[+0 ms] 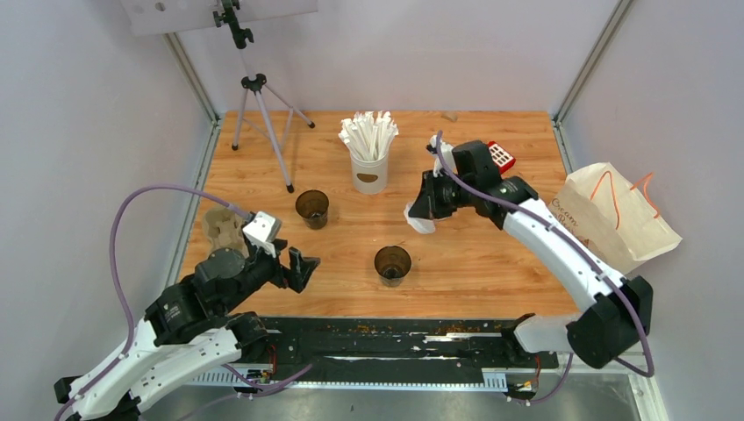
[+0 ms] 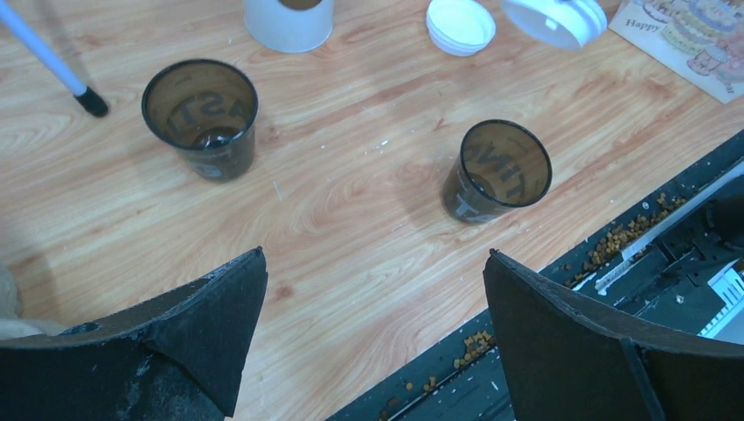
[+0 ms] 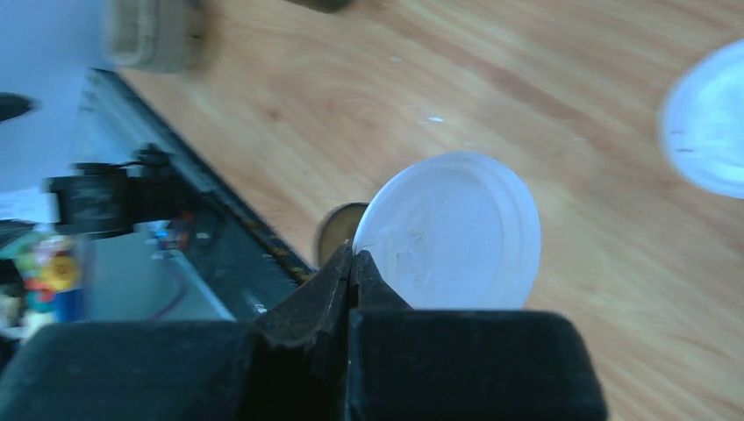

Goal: Pack the takeout coffee

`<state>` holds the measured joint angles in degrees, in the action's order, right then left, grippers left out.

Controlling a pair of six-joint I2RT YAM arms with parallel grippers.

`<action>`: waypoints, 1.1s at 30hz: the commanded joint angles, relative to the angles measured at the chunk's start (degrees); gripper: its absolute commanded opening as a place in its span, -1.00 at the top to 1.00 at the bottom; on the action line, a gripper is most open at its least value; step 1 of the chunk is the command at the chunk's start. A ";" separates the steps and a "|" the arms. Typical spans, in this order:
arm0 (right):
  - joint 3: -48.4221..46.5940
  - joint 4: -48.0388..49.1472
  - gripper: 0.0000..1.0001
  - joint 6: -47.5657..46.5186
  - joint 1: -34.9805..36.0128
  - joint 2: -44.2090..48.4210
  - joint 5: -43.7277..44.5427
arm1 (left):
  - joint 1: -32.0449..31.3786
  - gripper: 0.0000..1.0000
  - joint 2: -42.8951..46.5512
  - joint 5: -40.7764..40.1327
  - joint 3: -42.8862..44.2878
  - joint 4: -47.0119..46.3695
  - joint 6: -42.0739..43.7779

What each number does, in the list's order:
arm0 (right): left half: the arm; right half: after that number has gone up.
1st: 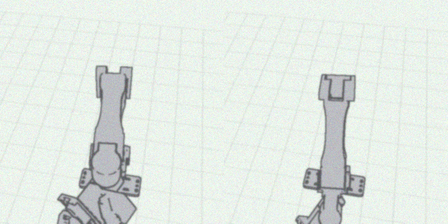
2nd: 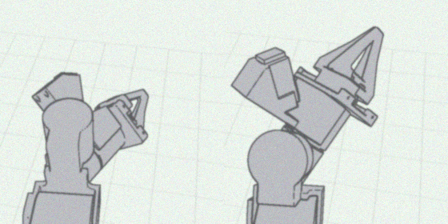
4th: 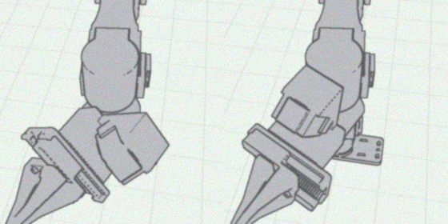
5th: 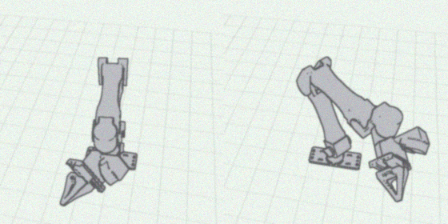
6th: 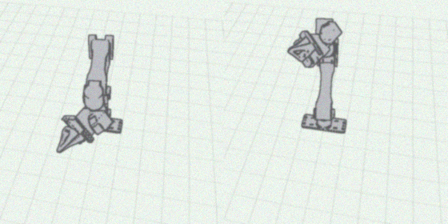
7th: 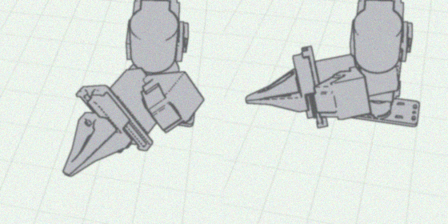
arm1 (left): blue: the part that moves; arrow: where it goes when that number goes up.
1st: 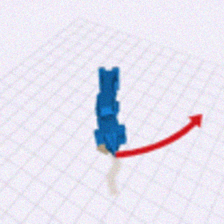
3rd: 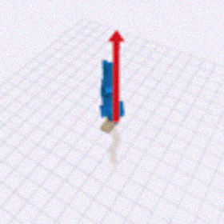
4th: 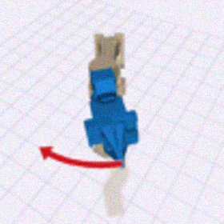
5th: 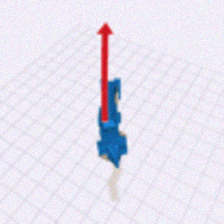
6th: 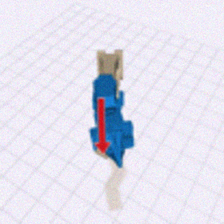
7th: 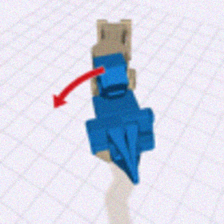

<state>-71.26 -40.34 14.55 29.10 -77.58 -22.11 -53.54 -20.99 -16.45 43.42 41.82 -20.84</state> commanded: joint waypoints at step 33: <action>11.32 44.64 1.00 43.40 18.58 9.30 -6.45 | -0.12 -1.00 -5.80 10.05 -1.15 -26.64 12.38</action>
<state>-59.59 -3.07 54.22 47.16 -68.12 -29.98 -53.54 -25.36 -7.38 41.39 18.11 -10.66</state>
